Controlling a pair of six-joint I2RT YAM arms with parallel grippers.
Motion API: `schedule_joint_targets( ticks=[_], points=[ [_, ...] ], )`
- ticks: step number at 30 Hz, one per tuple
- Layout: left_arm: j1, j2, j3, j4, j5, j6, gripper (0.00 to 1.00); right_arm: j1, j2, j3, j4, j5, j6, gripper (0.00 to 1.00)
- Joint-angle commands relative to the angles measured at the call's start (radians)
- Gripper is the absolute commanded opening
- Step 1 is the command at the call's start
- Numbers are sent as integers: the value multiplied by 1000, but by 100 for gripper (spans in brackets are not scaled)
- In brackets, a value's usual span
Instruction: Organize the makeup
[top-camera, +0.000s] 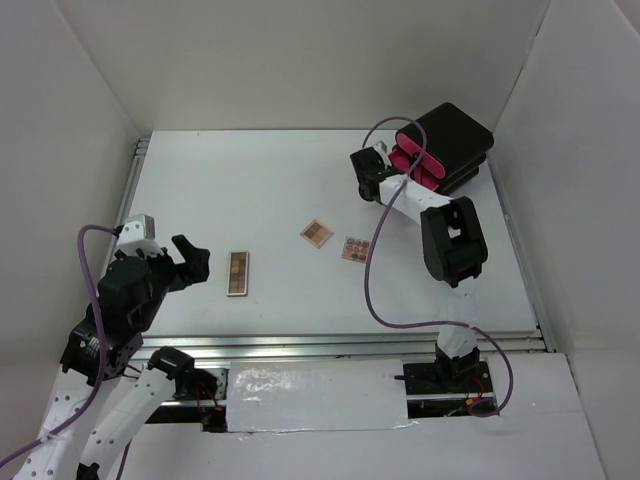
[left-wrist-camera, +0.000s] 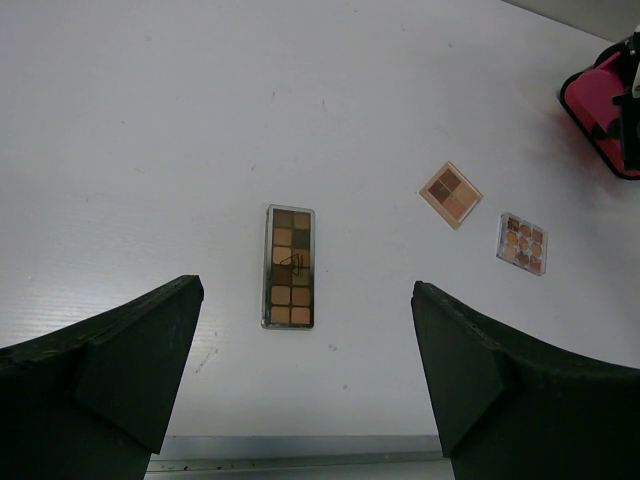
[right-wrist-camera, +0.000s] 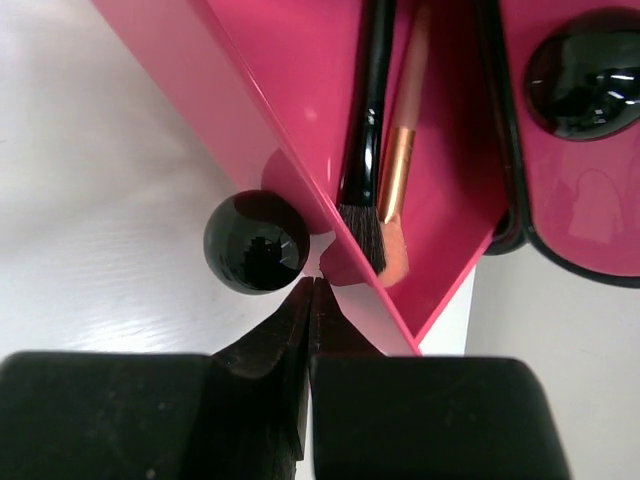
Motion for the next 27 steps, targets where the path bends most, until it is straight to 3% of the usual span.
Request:
schedule_joint_targets(
  ticks=[1, 27],
  points=[
    [-3, -7, 1, 35, 11, 8, 99, -48, 6, 48, 54, 31, -14, 0],
    [-4, 18, 2, 35, 18, 11, 99, -159, 16, 20, 293, 103, -120, 0]
  ],
)
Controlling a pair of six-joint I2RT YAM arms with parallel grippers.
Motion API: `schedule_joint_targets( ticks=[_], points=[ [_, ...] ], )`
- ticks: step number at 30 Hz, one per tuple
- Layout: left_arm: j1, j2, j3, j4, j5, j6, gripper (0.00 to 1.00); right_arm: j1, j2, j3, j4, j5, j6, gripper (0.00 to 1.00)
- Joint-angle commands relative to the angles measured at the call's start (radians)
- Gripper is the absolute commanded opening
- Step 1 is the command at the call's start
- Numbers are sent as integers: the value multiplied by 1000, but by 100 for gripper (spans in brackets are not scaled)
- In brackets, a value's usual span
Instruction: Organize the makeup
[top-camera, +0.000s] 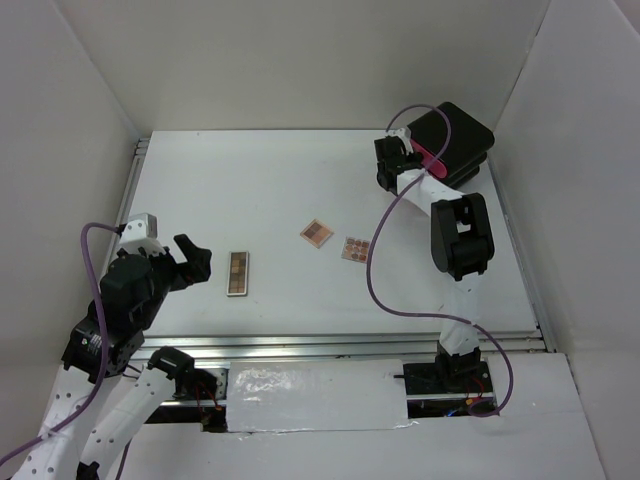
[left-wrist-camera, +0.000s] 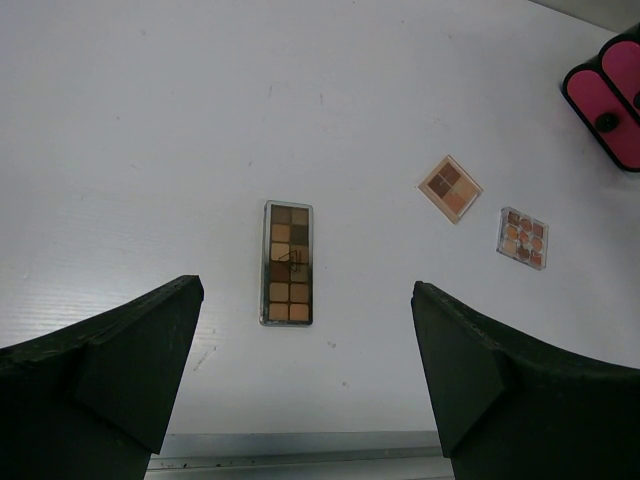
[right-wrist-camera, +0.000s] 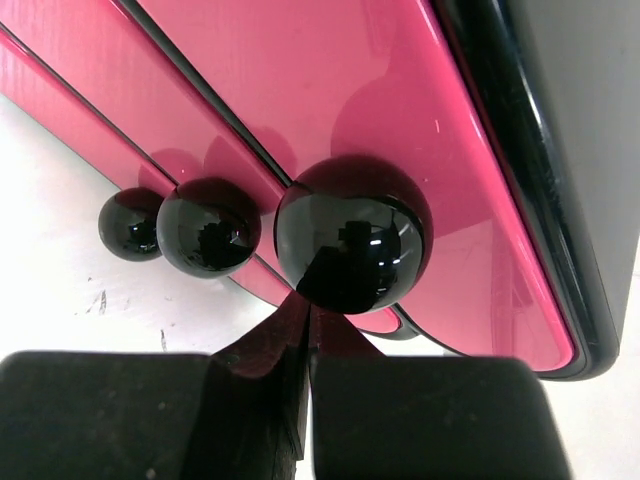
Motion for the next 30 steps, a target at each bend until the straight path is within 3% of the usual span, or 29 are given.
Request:
schedule_joint_targets(
  ticks=[1, 7, 10, 13, 18, 19, 20, 22, 26, 27, 28, 30],
  points=[
    [-4, 6, 2, 34, 8, 9, 100, -17, -24, -12, 98, 59, -27, 0],
    [-3, 11, 4, 36, 11, 11, 99, 16, -54, 2, -29, -52, 42, 0],
    [-4, 5, 2, 34, 8, 9, 99, 79, -93, -64, 15, -73, 27, 0],
    [-4, -2, 2, 34, 6, 9, 99, 134, -114, -124, 70, -80, -4, 35],
    [-3, 3, 2, 37, 12, 12, 99, 158, -16, -112, 92, -41, -54, 47],
    [-4, 3, 2, 36, 12, 12, 99, 159, 7, -104, 109, 4, -88, 56],
    [-4, 3, 2, 36, 15, 14, 99, 159, 42, -105, 135, 26, -112, 72],
    [-3, 2, 1, 37, 17, 14, 99, 158, 59, -125, 236, 43, -186, 79],
    [-4, 3, 1, 40, 22, 17, 99, 153, 99, -110, 279, 40, -241, 75],
    [-3, 3, 2, 40, 22, 17, 99, 151, 108, -96, 302, 42, -258, 72],
    [-3, 6, 2, 40, 22, 17, 99, 153, 116, -91, 319, 46, -296, 62],
    [-4, 6, 2, 39, 23, 17, 99, 151, 137, -75, 342, 57, -326, 58]
  ],
)
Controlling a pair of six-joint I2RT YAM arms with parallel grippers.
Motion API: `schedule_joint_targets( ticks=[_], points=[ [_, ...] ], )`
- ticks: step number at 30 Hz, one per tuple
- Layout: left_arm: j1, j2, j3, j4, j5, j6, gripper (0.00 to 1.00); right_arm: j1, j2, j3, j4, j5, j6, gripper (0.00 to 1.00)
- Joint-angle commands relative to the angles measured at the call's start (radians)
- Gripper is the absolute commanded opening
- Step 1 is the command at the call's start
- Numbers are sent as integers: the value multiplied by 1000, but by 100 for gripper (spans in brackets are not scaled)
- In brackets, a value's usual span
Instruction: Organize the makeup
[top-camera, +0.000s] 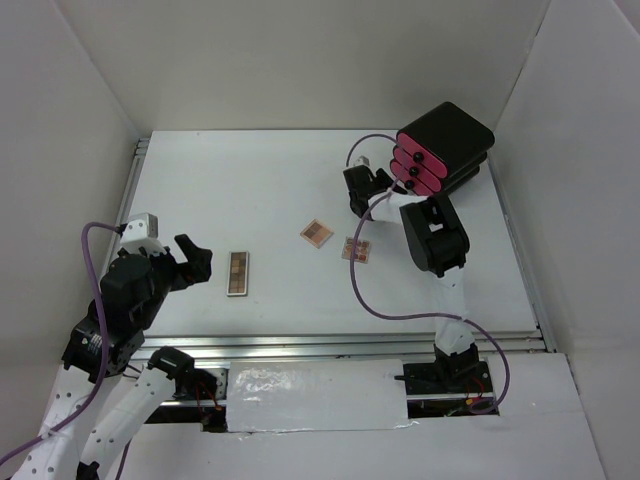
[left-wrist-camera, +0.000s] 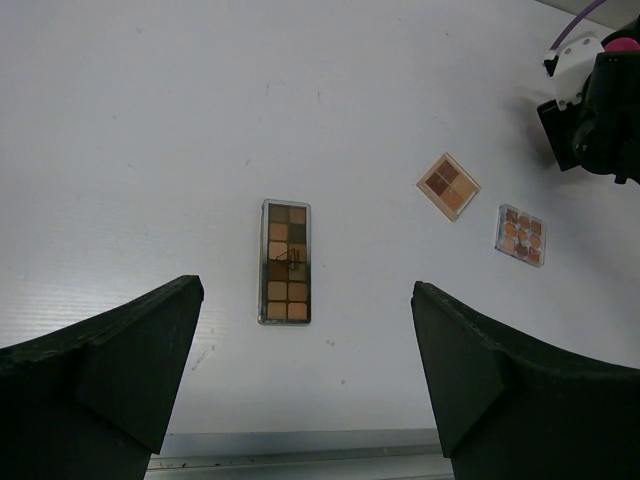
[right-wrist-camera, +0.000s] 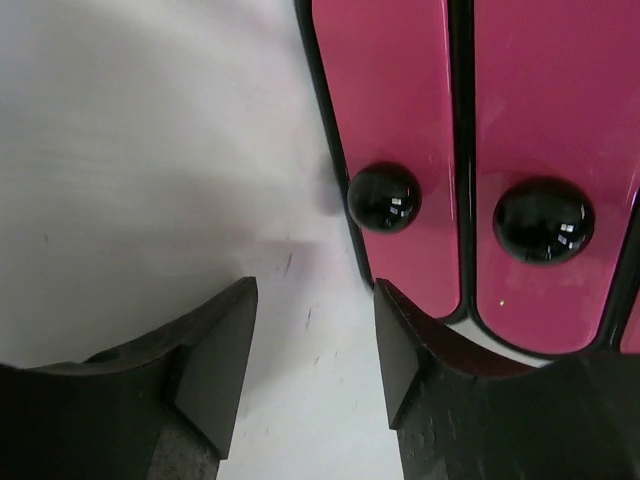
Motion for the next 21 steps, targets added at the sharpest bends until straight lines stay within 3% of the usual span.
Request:
schedule_joint_targets(
  ticks=[1, 8, 15, 21],
  points=[
    [-3, 1, 2, 39, 12, 16, 99, 0, 21, 56, 142, 49, -110, 57],
    [-4, -11, 0, 42, 14, 17, 99, -21, 93, 81, 240, 81, -221, 64],
    [-4, -8, -1, 45, 26, 22, 99, -47, 144, 65, 435, 139, -350, 64],
    [-4, -14, -3, 45, 24, 20, 99, -58, 154, 76, 460, 154, -362, 60]
  ],
)
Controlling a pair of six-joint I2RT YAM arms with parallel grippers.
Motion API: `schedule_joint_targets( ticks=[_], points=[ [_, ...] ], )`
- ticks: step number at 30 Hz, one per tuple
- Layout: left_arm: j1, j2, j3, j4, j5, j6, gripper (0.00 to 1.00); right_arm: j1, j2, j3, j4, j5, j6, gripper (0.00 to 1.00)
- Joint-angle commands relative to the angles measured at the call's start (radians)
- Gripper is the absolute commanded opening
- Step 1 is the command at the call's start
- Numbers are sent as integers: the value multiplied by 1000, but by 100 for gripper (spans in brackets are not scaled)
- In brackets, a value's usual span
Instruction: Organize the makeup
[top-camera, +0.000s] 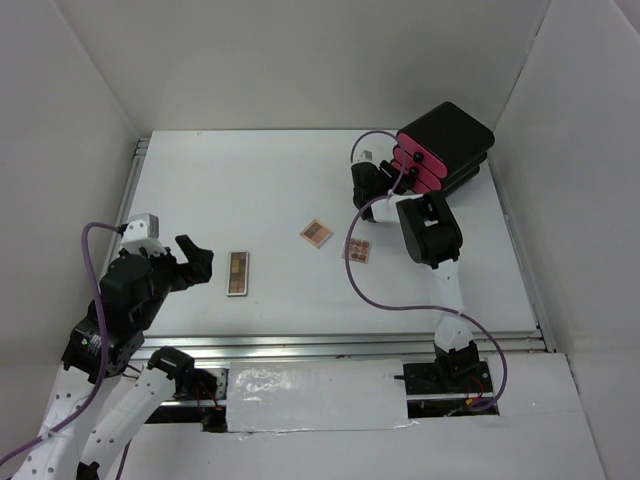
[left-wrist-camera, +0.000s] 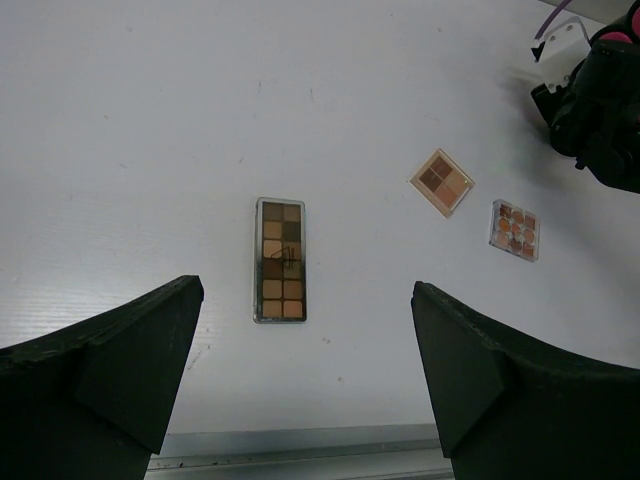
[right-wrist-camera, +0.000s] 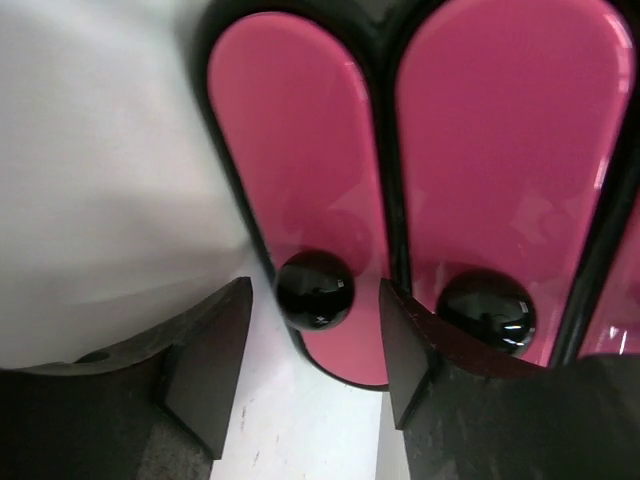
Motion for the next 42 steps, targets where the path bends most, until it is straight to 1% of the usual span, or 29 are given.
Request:
schedule_joint_targets(
  ticks=[1, 3, 8, 10, 13, 15, 23, 27, 32, 38, 42],
  points=[
    [-4, -13, -3, 44, 5, 20, 99, -8, 13, 25, 92, 41, -25, 60],
    [-4, -13, -3, 46, 7, 20, 100, -14, 13, 16, 116, 44, -35, 50],
    [-4, -12, -1, 44, 4, 18, 99, -14, 18, 19, 81, 38, -10, 31],
    [-4, -10, 0, 40, -6, 14, 99, -10, 22, 23, 69, 39, 2, 27],
    [-3, -5, 1, 38, -15, 10, 99, 1, 18, 13, 69, 39, 10, 24],
    [-4, -5, -1, 38, -12, 12, 99, 19, 9, 3, 69, 44, 16, 23],
    [-4, -12, 0, 40, -13, 10, 99, 81, -30, -43, -26, 59, 140, 24],
    [-4, -13, -1, 38, -10, 10, 99, 111, -53, -52, -156, 55, 266, 24],
    [-4, -15, -1, 41, -7, 12, 99, 147, -86, -66, -181, 93, 315, 24],
    [-4, -19, -1, 38, -9, 12, 100, 180, -99, -18, -316, 79, 398, 25],
    [-4, -18, -3, 38, -9, 10, 99, 194, -103, -24, -325, 84, 413, 27]
  ],
)
